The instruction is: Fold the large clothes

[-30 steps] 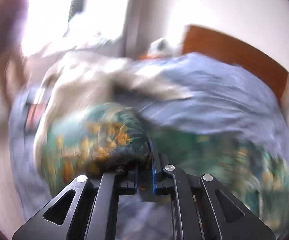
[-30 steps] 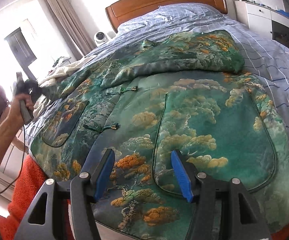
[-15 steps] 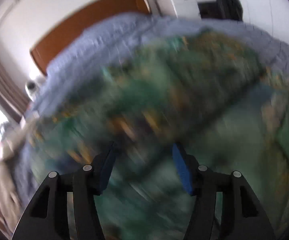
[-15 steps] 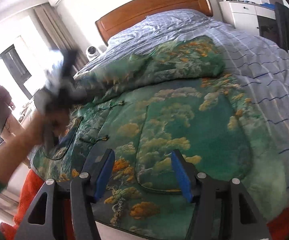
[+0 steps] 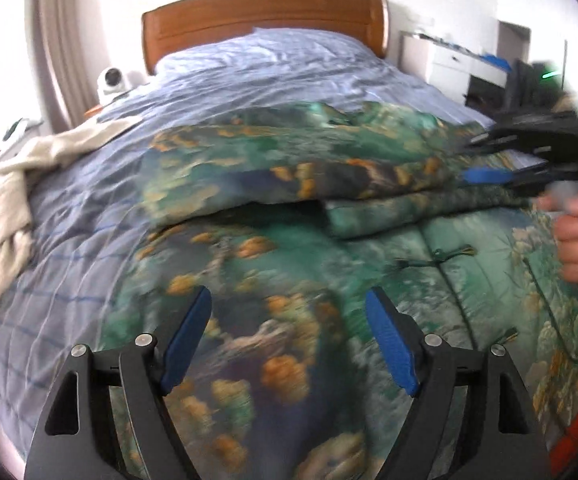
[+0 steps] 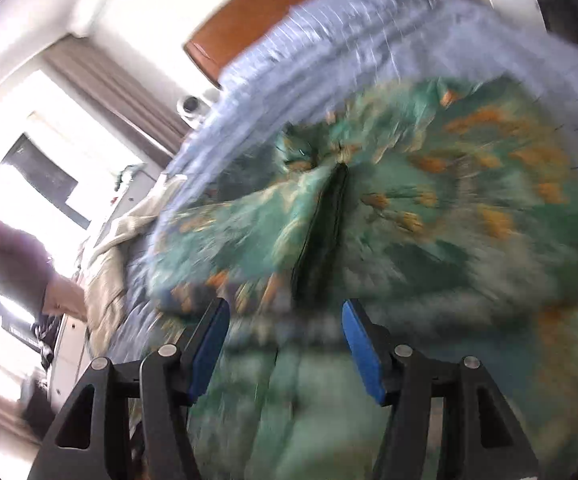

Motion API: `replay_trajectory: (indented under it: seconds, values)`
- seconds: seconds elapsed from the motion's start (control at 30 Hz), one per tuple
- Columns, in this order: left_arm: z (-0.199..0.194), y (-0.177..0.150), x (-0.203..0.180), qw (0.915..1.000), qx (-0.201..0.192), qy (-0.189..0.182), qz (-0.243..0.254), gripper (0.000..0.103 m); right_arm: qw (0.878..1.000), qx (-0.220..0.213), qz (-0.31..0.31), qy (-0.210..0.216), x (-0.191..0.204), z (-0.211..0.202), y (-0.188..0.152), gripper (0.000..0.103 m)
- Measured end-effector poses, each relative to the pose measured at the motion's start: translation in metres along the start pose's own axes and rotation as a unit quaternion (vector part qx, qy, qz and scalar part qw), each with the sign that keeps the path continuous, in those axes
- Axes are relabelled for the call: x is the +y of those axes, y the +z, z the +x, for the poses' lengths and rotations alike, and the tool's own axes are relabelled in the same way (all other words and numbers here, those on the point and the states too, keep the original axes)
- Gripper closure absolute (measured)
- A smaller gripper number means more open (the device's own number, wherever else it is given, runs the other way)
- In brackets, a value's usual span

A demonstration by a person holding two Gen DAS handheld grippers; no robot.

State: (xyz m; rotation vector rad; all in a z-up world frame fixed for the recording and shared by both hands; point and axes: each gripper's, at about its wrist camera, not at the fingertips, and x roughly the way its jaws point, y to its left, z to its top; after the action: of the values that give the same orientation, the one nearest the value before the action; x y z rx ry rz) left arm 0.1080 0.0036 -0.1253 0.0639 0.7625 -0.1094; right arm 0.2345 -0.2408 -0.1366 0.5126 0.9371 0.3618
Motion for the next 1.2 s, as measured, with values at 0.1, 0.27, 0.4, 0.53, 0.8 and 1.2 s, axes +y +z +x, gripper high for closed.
replay_trajectory:
  seconds: [0.1,0.27,0.4,0.53,0.8,1.2]
  values:
    - [-0.006,-0.011,0.016,0.9998,0.006,0.009,-0.015,0.022,0.997,0.065,0.034,-0.01,-0.004,0.057,0.015,0.085]
    - [-0.002,-0.005,0.034,0.9984,0.02,-0.015,-0.052,0.021,0.99,-0.009,-0.099,-0.098,0.035,0.034,0.04,0.077]
    - [0.006,0.029,0.048,0.9959,0.013,-0.038,-0.081,0.021,0.964,0.061,-0.181,-0.185,0.034,0.062,0.027,0.04]
    - [0.043,0.088,0.065,0.9937,-0.003,-0.04,-0.104,0.012,0.954,-0.026,-0.237,-0.183,0.051,0.024,0.02,0.04]
    - [0.173,0.104,0.068,0.9956,0.072,-0.001,-0.06,0.041,0.96,0.034,-0.243,-0.134,0.049,0.084,0.036,0.04]
    - [0.146,0.128,0.063,0.9965,0.027,-0.01,-0.078,0.035,0.968,0.018,-0.222,-0.113,0.016,0.101,0.007,0.04]
